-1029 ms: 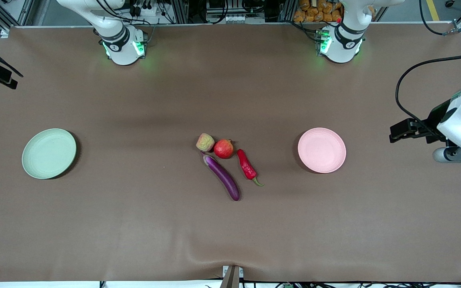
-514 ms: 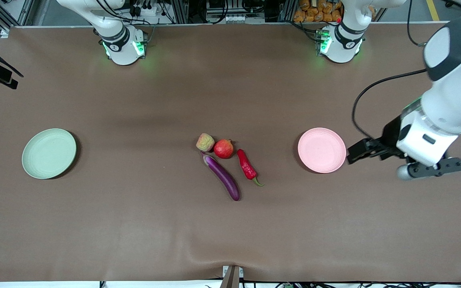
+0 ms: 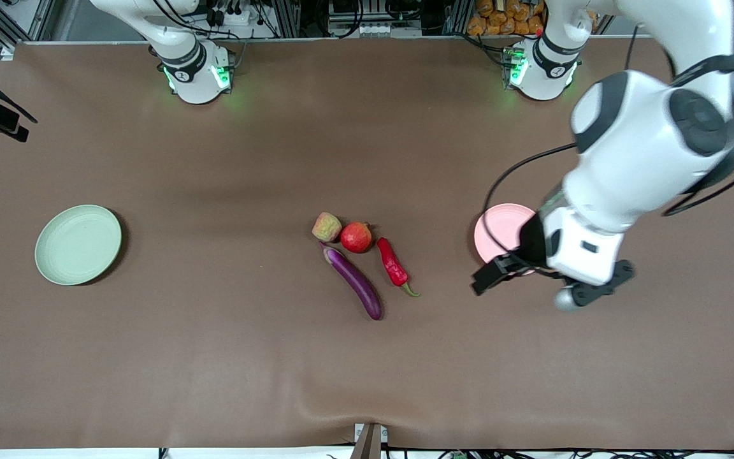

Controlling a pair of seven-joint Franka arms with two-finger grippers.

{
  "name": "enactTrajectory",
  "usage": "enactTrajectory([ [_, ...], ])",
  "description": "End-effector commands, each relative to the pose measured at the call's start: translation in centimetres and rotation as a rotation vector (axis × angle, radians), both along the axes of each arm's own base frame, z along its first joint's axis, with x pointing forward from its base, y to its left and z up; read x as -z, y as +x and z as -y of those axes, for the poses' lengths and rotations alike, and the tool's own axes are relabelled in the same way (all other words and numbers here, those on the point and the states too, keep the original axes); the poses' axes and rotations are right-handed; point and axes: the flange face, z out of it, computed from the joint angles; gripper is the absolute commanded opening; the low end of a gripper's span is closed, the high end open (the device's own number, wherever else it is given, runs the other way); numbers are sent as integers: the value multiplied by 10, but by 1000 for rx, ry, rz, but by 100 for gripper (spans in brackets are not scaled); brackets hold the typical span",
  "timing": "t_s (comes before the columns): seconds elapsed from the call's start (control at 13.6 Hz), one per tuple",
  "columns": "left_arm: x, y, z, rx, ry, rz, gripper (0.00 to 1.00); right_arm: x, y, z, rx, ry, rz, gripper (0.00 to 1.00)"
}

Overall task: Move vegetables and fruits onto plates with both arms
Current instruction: 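Reach the left gripper down to the purple eggplant and grasp it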

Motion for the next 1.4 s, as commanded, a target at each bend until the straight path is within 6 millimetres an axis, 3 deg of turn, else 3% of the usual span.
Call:
enactTrajectory([
  [0.0,34,-2,50,-110,-51,-48,100,-2,0,3,5,20,-2,100],
  [0.15,77,-16,99,-145,-55,-99,100,-2,0,3,6,19,-2,100],
  [0.37,113,-32,134,-159,-41,-156,100,-2,-1,4,7,20,-8,100],
  [0.66,196,-70,208,-325,46,-143,100,-1,-1,3,6,20,-11,100],
  [0.88,255,-80,231,-337,46,-116,100,-1,-1,2,4,20,-13,100],
  [1.03,288,-82,232,-347,91,-86,100,0,0,3,6,21,-12,100],
  [1.32,319,-77,232,-338,79,-21,100,2,-3,4,9,22,-29,100],
])
